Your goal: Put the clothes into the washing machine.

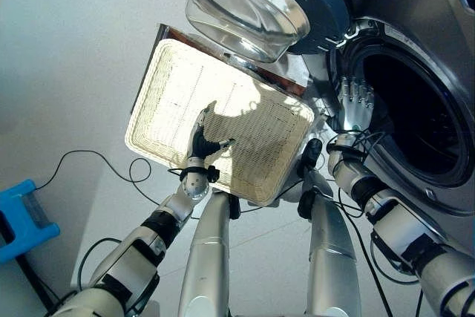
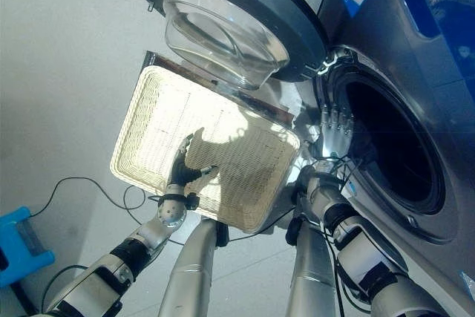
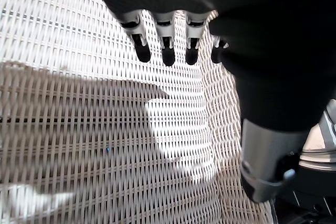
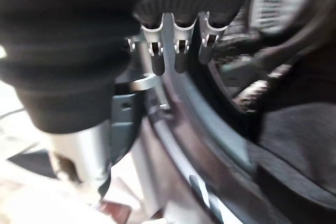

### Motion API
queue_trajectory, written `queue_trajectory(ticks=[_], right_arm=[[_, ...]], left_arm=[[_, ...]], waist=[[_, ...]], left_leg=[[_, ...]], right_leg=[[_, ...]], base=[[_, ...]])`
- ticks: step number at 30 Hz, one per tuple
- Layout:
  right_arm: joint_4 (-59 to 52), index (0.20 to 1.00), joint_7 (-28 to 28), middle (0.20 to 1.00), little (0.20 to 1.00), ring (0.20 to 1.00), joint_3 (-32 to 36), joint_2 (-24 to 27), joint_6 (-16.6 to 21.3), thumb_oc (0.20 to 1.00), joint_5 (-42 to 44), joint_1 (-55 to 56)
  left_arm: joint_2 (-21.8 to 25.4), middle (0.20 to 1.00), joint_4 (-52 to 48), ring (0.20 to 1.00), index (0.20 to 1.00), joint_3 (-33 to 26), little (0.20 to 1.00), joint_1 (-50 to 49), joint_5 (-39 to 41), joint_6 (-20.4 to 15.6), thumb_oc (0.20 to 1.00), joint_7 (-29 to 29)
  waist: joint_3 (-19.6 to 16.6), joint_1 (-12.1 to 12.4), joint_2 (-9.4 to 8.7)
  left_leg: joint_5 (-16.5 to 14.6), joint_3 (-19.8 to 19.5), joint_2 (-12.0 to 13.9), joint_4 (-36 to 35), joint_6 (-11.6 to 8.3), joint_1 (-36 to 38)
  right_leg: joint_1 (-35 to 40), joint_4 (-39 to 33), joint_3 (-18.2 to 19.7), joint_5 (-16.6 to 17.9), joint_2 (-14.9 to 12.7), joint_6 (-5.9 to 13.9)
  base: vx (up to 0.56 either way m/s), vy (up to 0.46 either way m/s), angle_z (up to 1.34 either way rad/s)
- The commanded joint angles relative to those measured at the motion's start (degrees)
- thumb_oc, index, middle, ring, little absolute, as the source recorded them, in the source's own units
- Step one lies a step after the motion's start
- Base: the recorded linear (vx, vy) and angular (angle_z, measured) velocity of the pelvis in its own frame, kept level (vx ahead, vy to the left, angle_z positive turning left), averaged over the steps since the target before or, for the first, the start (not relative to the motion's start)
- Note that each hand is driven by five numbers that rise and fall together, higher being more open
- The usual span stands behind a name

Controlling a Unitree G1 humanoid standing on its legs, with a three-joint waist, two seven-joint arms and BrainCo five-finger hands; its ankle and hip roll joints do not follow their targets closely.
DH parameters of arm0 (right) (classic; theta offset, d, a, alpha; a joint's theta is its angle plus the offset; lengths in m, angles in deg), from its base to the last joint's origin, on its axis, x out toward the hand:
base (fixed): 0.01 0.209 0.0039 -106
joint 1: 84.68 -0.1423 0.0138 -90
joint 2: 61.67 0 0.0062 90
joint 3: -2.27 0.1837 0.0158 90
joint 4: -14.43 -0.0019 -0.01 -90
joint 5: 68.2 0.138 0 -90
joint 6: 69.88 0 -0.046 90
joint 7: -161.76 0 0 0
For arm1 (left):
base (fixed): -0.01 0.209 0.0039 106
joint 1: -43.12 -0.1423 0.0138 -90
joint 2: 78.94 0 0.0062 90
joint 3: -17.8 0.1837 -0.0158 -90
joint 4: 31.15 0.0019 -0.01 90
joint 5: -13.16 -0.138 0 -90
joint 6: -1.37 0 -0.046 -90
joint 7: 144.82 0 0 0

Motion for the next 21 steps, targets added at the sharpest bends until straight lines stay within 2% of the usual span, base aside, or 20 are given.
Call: queue_trajectory(ticks=[1,8,10,11,12,15,21], right_arm=[[-2.3,1.000,1.3,1.000,1.000,1.000,-2.6,3.5,-0.3,1.000,-7.5,-1.1],[-0.8,1.000,4.5,1.000,1.000,1.000,-6.6,3.1,-1.7,1.000,-11.4,-0.4],[-1.0,1.000,7.4,1.000,1.000,1.000,-6.8,2.7,-2.5,1.000,-12.5,0.5],[-1.2,1.000,10.8,1.000,1.000,1.000,-7.2,2.3,-2.2,1.000,-11.6,1.8],[-1.2,1.000,11.6,1.000,1.000,1.000,-7.3,2.3,-1.9,1.000,-11.5,2.0],[-0.7,1.000,18.4,1.000,1.000,1.000,-7.5,0.9,-3.0,1.000,-8.3,4.0],[0.2,1.000,22.0,1.000,1.000,1.000,-4.8,-2.0,-3.3,1.000,-3.3,8.1]], left_arm=[[-1.6,1.000,1.4,1.000,1.000,-1.6,1.000,1.3,-3.7,-1.9,1.000,1.8],[-1.4,1.000,4.8,1.000,1.000,-2.0,1.000,1.9,-3.7,-1.6,1.000,1.3],[-1.5,1.000,5.4,1.000,1.000,-2.2,1.000,1.2,-4.2,-1.5,1.000,1.0],[-1.5,1.000,5.9,1.000,1.000,-2.6,1.000,0.7,-4.5,-1.1,1.000,0.6],[-1.6,1.000,6.1,1.000,1.000,-2.7,1.000,0.6,-4.4,-1.0,1.000,0.5],[-2.0,1.000,7.9,1.000,1.000,-3.6,1.000,-0.2,-3.3,-0.6,1.000,-0.8],[-2.8,1.000,11.0,1.000,1.000,-5.4,1.000,-2.6,-3.4,-1.3,1.000,-5.0]], waist=[[-1.5,0.3,1.82],[-1.5,0.4,1.04],[-1.5,0.4,0.79],[-1.5,0.3,0.52],[-1.5,0.3,0.44],[-1.5,0.2,-0.11],[-1.5,0.2,-1.26]], left_leg=[[-1.3,3.8,-2.1,-1.8,-1.12,0.6],[-1.4,3.6,-1.8,-1.0,-1.34,0.6],[-1.5,3.4,-1.8,-1.0,-1.44,1.1],[-1.6,3.4,-1.7,-1.1,-1.37,1.8],[-1.6,3.4,-1.6,-1.1,-1.39,1.9],[-1.7,3.6,-1.2,-1.0,-1.52,3.3],[-2.2,3.7,-0.5,-1.5,-1.62,8.6]], right_leg=[[0.2,6.9,-2.6,-6.9,1.4,5.79],[0.7,7.0,-2.7,-6.9,1.1,5.84],[1.2,7.0,-2.6,-7.1,1.2,5.86],[1.8,7.0,-2.6,-7.2,1.2,5.81],[2.0,7.0,-2.7,-7.3,1.1,5.81],[3.3,7.1,-2.7,-7.8,1.0,5.71],[8.5,6.8,-3.0,-8.7,0.9,5.49]], base=[[0.00,0.000,0.00],[0.00,-0.005,0.01],[-0.01,0.003,0.02],[-0.01,0.004,0.05],[-0.01,0.007,0.06],[-0.01,0.013,0.05],[0.00,0.005,0.00]])
